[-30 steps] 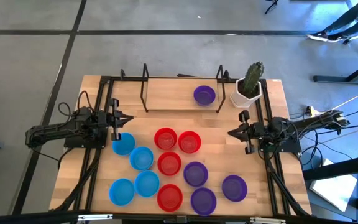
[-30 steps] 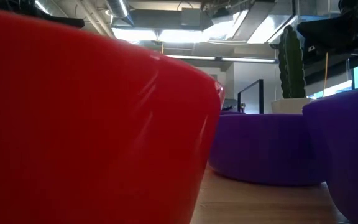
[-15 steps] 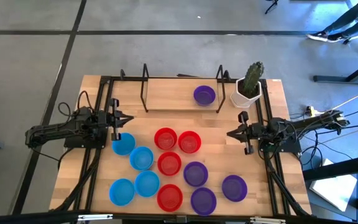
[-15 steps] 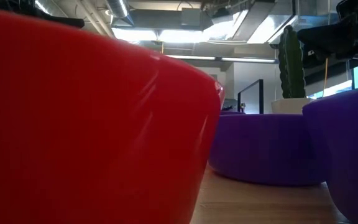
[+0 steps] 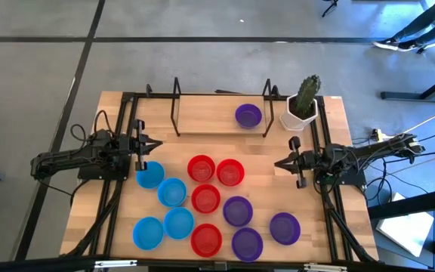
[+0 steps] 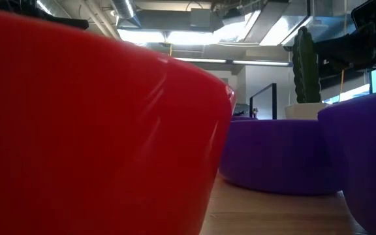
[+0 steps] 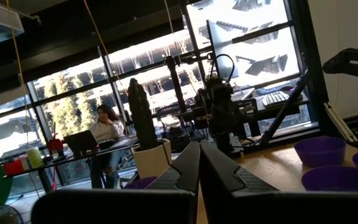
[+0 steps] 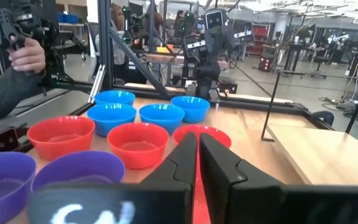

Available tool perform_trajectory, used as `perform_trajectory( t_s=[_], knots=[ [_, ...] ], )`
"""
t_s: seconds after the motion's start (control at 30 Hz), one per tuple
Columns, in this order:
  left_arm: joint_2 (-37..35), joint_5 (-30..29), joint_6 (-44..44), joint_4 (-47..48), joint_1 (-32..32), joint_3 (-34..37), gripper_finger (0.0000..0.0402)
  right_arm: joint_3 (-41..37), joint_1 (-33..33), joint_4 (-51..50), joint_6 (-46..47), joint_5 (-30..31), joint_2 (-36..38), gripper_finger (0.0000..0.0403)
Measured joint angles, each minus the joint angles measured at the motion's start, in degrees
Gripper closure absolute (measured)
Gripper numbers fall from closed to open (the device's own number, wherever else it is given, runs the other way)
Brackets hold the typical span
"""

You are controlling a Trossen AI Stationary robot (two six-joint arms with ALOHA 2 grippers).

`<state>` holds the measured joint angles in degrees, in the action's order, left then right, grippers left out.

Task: Pick & Place Mini bowls
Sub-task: Put the blue bowl on the shelf

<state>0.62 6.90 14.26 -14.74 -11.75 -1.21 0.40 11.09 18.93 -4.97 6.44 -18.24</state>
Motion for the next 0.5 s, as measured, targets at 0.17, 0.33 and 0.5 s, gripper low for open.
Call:
perform_trajectory(
  t_s=[0.17, 0.33, 0.5],
  knots=[
    [0.0, 0.0, 0.0, 0.0, 0.0, 0.0, 0.0394, 0.0, 0.0, -2.0, 0.0, 0.0, 0.0, 0.0382],
    [0.0, 0.0, 0.0, 0.0, 0.0, 0.0, 0.0397, 0.0, 0.0, -3.1, 0.0, 0.0, 0.0, 0.0382],
    [0.0, 0.0, 0.0, -0.1, 0.0, 0.0, 0.0396, 0.0, 0.0, -4.8, 0.0, 0.0, 0.0, 0.0382]
  ],
)
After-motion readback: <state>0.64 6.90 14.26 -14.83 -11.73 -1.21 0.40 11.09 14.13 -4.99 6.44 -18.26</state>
